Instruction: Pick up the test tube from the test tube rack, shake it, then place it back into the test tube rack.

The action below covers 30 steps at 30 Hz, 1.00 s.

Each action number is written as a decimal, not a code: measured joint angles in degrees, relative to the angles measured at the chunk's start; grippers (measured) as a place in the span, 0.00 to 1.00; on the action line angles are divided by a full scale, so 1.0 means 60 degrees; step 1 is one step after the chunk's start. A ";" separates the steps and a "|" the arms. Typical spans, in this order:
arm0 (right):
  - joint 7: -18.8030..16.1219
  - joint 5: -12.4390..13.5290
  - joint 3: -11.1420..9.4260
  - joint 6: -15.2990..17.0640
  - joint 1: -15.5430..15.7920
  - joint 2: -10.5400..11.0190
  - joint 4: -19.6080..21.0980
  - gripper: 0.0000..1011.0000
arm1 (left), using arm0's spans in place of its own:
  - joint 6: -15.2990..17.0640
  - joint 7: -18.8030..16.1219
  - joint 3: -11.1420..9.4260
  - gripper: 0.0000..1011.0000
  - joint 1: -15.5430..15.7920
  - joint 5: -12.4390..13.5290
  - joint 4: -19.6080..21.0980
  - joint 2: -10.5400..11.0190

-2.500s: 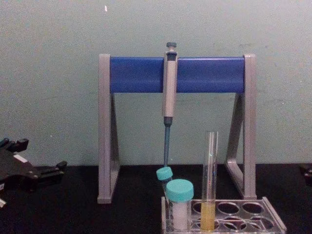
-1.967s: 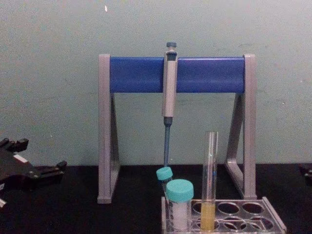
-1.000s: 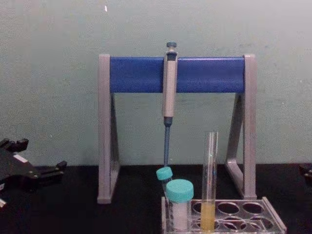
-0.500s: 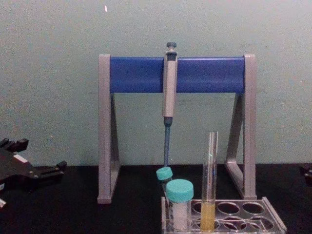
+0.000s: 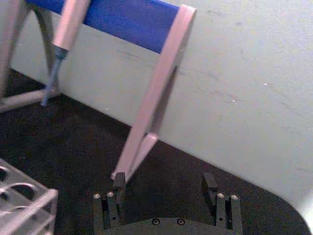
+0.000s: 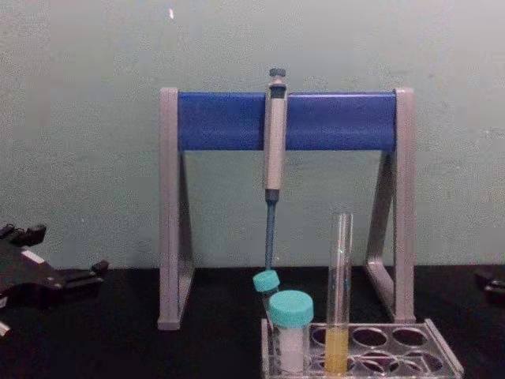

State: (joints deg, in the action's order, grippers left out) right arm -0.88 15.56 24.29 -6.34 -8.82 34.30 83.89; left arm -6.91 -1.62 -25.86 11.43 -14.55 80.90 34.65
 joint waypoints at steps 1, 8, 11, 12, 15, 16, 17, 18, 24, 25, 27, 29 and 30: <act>-0.0046 0.0045 -0.0022 0.0005 0.0055 -0.0004 0.0070 0.99 | 0.0000 0.0000 0.0000 0.99 0.0000 0.0000 0.0000 0.0000; -0.0667 0.0669 -0.0235 -0.0001 0.0603 -0.0065 0.0799 0.99 | 0.0000 0.0000 0.0000 0.99 0.0000 0.0000 0.0000 0.0000; -0.0973 0.0975 -0.0310 -0.0018 0.0830 -0.0115 0.1105 0.99 | 0.0000 0.0000 0.0000 0.99 0.0001 0.0000 0.0000 0.0000; -0.1049 0.1051 -0.0326 -0.0021 0.0884 -0.0131 0.1171 0.99 | 0.0000 0.0000 0.0000 0.99 0.0000 0.0000 0.0000 0.0000; -0.1364 0.1336 -0.0363 -0.0017 0.1070 -0.0197 0.1421 0.99 | 0.0000 0.0000 0.0000 0.99 0.0000 0.0000 0.0000 0.0000; -0.1510 0.1445 -0.0363 -0.0004 0.1145 -0.0233 0.1509 0.99 | 0.0000 0.0000 0.0000 0.99 0.0001 0.0000 0.0000 0.0000; -0.1594 0.1503 -0.0364 0.0006 0.1180 -0.0251 0.1553 0.99 | 0.0000 0.0000 0.0000 0.99 0.0001 0.0000 0.0000 0.0000; -0.1681 0.1560 -0.0362 0.0020 0.1211 -0.0270 0.1589 0.99 | 0.0000 0.0000 0.0000 0.99 0.0000 0.0000 0.0000 0.0000; -0.2328 0.1935 -0.0306 0.0154 0.1310 -0.0469 0.1692 0.99 | 0.0001 0.0000 0.0000 0.99 0.0000 0.0000 0.0000 0.0000; -0.2479 0.2016 -0.0297 0.0189 0.1309 -0.0521 0.1690 0.99 | 0.0000 0.0000 0.0000 0.99 0.0001 0.0000 0.0000 0.0000; -0.2623 0.2107 -0.0292 0.0227 0.1298 -0.0580 0.1664 0.99 | 0.0000 0.0000 0.0000 0.99 0.0001 0.0000 0.0000 0.0000; -0.2850 0.2220 -0.0281 0.0280 0.1259 -0.0676 0.1589 0.99 | 0.0000 0.0000 0.0000 0.99 0.0001 0.0000 0.0000 0.0000; -0.2926 0.2255 -0.0275 0.0300 0.1236 -0.0714 0.1559 0.99 | 0.0000 0.0000 0.0000 0.99 0.0001 0.0000 0.0000 0.0000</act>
State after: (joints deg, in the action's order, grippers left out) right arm -18.43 29.09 22.64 -4.54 -1.41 30.01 93.24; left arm -6.91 -1.62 -25.86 11.43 -14.55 80.90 34.64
